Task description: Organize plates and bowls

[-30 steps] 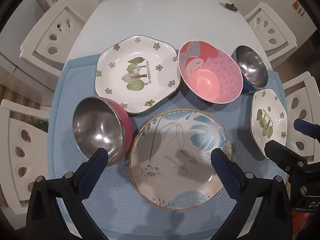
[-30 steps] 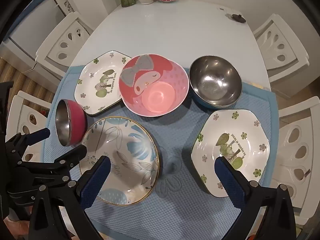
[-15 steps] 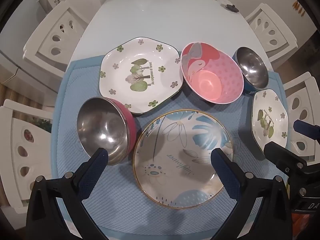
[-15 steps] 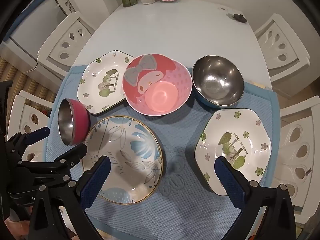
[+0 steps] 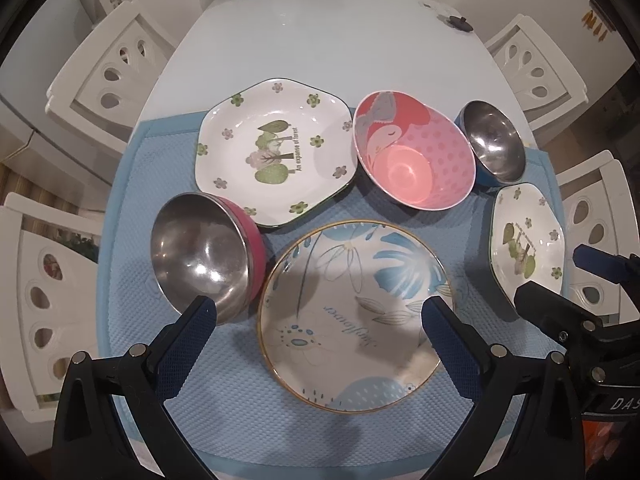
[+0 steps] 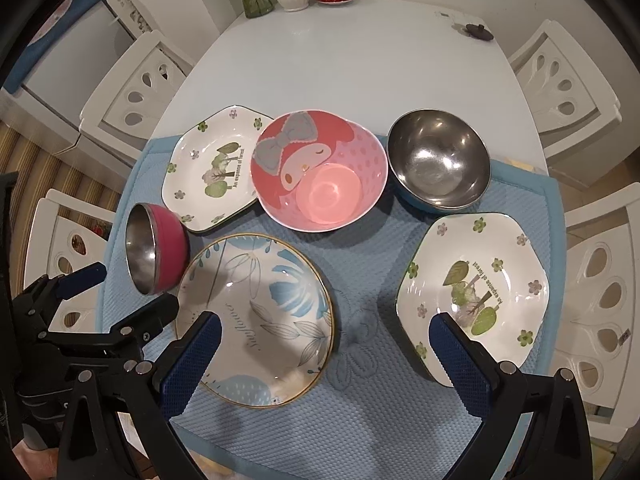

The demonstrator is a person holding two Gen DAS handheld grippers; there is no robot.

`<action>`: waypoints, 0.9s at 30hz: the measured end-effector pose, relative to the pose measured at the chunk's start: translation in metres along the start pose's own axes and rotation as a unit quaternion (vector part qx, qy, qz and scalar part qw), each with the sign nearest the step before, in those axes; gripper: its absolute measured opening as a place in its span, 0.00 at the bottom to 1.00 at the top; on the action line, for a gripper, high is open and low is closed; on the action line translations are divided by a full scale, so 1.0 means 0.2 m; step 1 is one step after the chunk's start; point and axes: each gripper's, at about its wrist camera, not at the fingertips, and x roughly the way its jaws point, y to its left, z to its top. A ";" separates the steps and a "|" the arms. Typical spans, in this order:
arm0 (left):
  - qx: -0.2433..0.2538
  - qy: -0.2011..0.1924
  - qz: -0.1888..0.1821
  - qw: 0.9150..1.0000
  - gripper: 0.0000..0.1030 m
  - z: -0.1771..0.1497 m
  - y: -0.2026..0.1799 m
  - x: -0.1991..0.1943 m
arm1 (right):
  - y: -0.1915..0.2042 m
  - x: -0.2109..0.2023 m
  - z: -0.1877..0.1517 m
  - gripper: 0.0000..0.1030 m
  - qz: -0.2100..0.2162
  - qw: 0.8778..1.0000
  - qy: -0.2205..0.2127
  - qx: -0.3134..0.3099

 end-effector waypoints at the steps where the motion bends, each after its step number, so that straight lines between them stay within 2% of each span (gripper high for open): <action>1: 0.003 0.001 0.000 1.000 0.99 0.00 0.00 0.00 | 0.00 0.00 0.00 1.00 -0.001 1.000 0.001 0.000; 7: 0.010 -0.013 0.008 1.000 0.99 0.00 0.00 -0.03 | 0.00 0.00 0.00 1.00 -0.001 1.000 -0.002 0.005; 27: 0.003 -0.009 0.009 1.000 0.99 -0.01 0.01 -0.02 | -0.03 -0.01 -0.01 1.00 -0.002 1.000 -0.005 0.014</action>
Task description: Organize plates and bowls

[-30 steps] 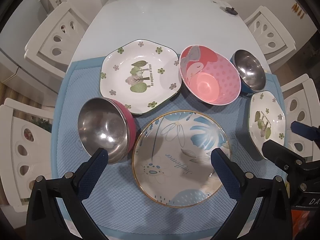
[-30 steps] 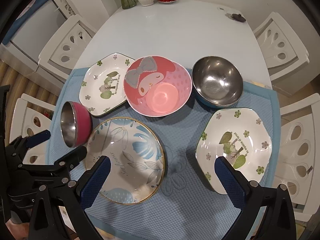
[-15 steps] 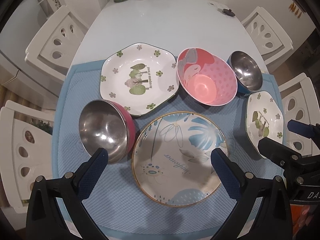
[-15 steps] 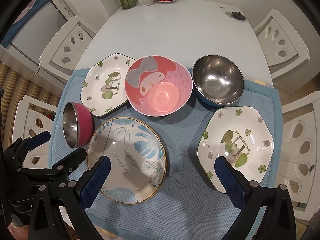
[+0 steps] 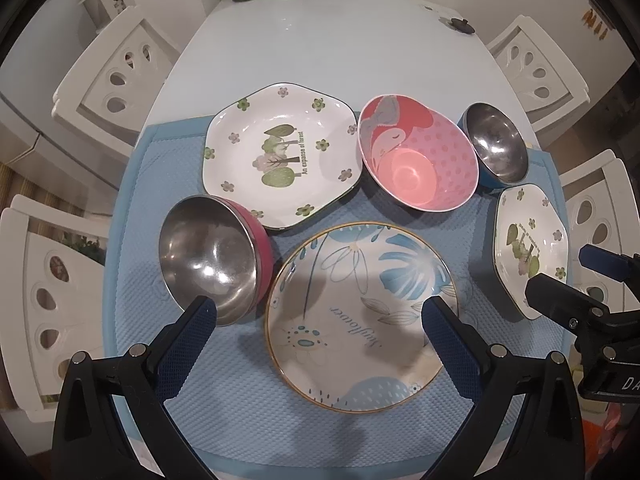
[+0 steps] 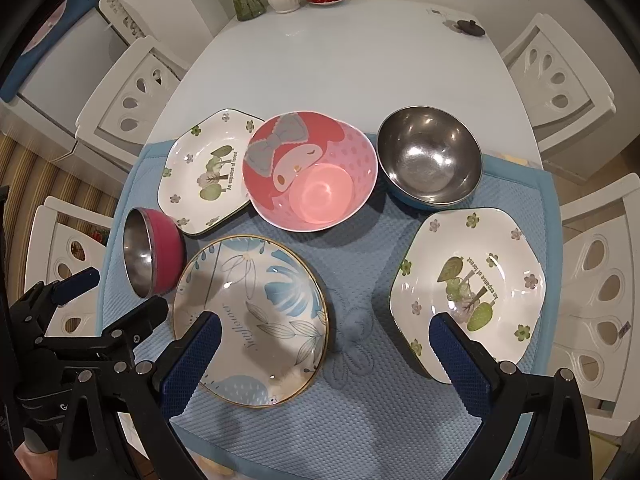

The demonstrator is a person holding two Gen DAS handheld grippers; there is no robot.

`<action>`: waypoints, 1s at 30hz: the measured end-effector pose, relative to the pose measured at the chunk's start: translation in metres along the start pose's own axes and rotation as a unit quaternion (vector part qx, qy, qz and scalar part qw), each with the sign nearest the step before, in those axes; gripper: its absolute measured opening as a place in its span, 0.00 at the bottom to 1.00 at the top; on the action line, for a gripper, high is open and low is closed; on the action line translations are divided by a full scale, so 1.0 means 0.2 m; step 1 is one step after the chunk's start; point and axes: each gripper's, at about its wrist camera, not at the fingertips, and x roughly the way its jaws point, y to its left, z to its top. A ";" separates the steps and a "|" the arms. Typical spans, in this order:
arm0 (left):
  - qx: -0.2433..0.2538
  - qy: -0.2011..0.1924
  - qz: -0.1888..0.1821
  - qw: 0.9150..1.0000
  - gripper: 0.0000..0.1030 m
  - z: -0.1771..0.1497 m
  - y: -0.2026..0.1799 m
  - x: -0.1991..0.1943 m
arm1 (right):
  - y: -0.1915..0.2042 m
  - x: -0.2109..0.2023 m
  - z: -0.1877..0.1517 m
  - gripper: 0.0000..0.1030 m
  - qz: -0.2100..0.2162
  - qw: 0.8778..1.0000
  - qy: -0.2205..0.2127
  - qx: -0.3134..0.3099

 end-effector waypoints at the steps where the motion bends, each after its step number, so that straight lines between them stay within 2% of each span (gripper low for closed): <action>1: 0.000 0.001 0.000 1.000 0.99 0.00 0.00 0.00 | -0.01 0.00 0.00 1.00 0.001 1.000 0.000 0.001; 30: -0.009 0.004 -0.002 1.000 0.99 -0.01 0.01 0.02 | -0.01 0.02 -0.01 1.00 0.006 1.000 0.005 0.007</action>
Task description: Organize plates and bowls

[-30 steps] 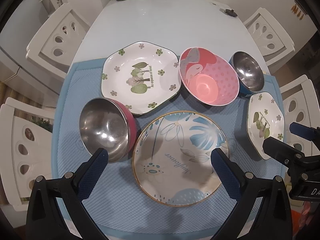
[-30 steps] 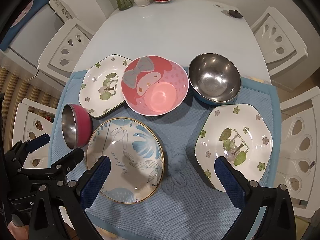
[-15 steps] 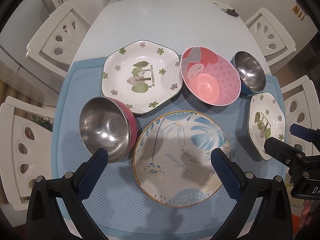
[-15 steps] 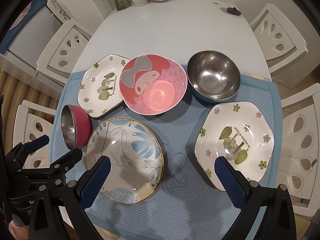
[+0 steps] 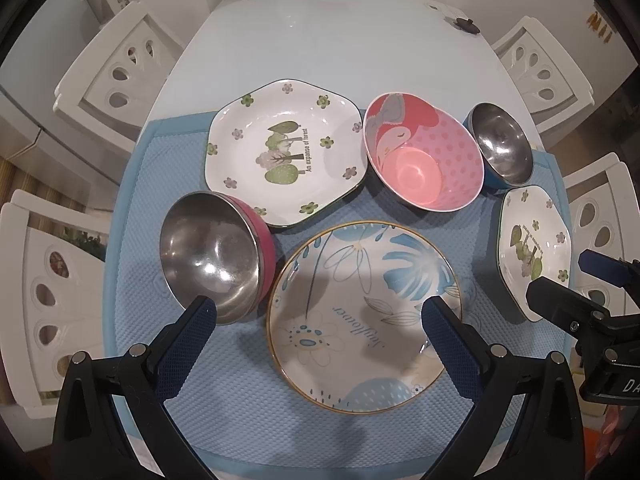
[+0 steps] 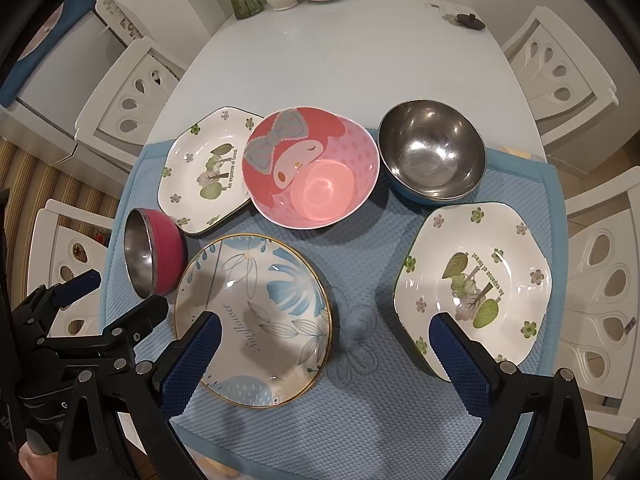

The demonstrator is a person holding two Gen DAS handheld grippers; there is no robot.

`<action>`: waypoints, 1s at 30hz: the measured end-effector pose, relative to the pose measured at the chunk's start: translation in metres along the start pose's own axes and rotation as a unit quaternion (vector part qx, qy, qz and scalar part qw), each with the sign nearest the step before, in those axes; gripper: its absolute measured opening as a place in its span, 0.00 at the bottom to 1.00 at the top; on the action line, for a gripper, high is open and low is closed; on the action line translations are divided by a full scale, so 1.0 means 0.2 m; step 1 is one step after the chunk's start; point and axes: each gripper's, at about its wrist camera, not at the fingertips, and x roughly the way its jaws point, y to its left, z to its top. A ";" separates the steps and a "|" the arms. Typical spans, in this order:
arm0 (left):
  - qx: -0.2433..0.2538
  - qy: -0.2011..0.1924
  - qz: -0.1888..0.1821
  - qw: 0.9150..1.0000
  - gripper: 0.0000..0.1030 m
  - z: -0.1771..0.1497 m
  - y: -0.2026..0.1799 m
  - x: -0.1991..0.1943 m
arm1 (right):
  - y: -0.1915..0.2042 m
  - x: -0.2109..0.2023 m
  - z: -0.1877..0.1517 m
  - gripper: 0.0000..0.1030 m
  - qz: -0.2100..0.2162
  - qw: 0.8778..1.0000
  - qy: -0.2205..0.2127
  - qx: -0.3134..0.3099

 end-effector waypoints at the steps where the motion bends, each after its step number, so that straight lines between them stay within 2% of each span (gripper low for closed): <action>1: -0.004 0.000 -0.004 1.000 0.99 0.00 0.00 -0.01 | 0.00 0.00 0.00 1.00 0.000 1.000 0.000 0.000; 20: -0.012 -0.008 0.005 1.000 0.99 0.00 0.02 -0.04 | 0.01 0.00 0.00 1.00 0.007 1.000 0.000 -0.001; 30: -0.017 -0.007 0.001 1.000 0.99 -0.05 0.04 -0.05 | 0.01 -0.02 -0.04 1.00 0.011 1.000 0.000 0.000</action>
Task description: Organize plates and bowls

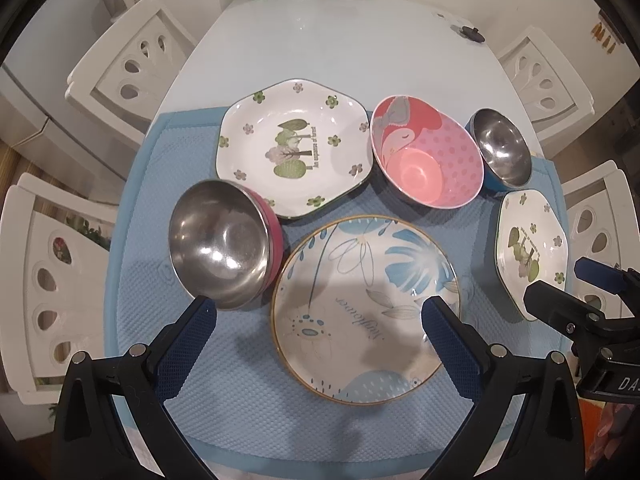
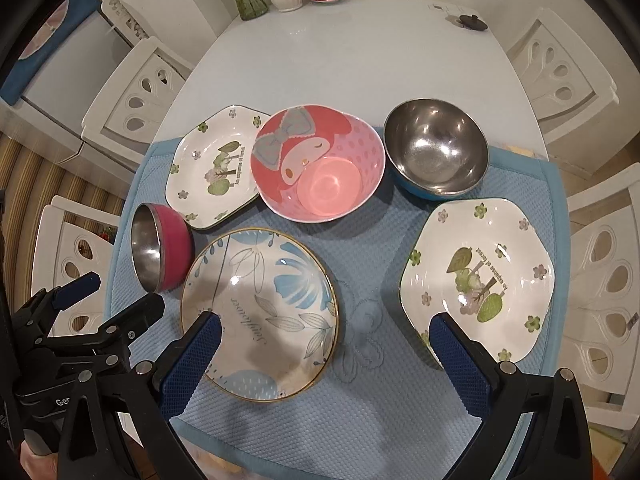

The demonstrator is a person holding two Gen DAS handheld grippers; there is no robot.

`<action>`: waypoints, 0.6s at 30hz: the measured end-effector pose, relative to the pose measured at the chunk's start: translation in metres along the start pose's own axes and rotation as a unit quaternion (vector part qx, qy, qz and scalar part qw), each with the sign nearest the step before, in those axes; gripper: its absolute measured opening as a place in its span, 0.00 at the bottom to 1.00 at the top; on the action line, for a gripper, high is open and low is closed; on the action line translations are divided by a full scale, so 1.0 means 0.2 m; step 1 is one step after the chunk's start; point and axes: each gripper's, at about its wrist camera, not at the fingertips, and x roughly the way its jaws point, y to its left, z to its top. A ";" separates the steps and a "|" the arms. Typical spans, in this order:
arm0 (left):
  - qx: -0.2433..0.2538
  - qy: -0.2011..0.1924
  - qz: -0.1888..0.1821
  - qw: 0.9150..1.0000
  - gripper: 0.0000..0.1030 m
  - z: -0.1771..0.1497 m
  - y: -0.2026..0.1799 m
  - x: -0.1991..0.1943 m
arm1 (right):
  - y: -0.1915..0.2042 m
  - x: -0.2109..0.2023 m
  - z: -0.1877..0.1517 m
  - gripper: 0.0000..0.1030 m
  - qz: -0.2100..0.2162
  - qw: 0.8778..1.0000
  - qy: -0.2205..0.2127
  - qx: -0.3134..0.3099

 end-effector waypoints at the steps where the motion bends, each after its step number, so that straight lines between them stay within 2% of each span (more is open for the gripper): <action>1: -0.001 0.001 0.001 1.000 0.99 -0.01 0.00 0.00 | 0.00 0.00 -0.01 1.00 0.000 1.000 0.001 0.000; 10: -0.023 0.025 -0.005 0.999 0.99 -0.17 0.08 0.14 | 0.02 0.12 -0.08 1.00 0.010 1.000 0.023 -0.001; 14: -0.032 0.042 -0.014 0.998 0.99 -0.29 0.11 0.27 | 0.03 0.27 -0.15 1.00 0.038 0.998 0.045 0.004; 18: -0.046 0.055 -0.027 0.997 0.99 -0.42 0.13 0.42 | 0.04 0.46 -0.24 1.00 0.041 0.996 0.073 0.005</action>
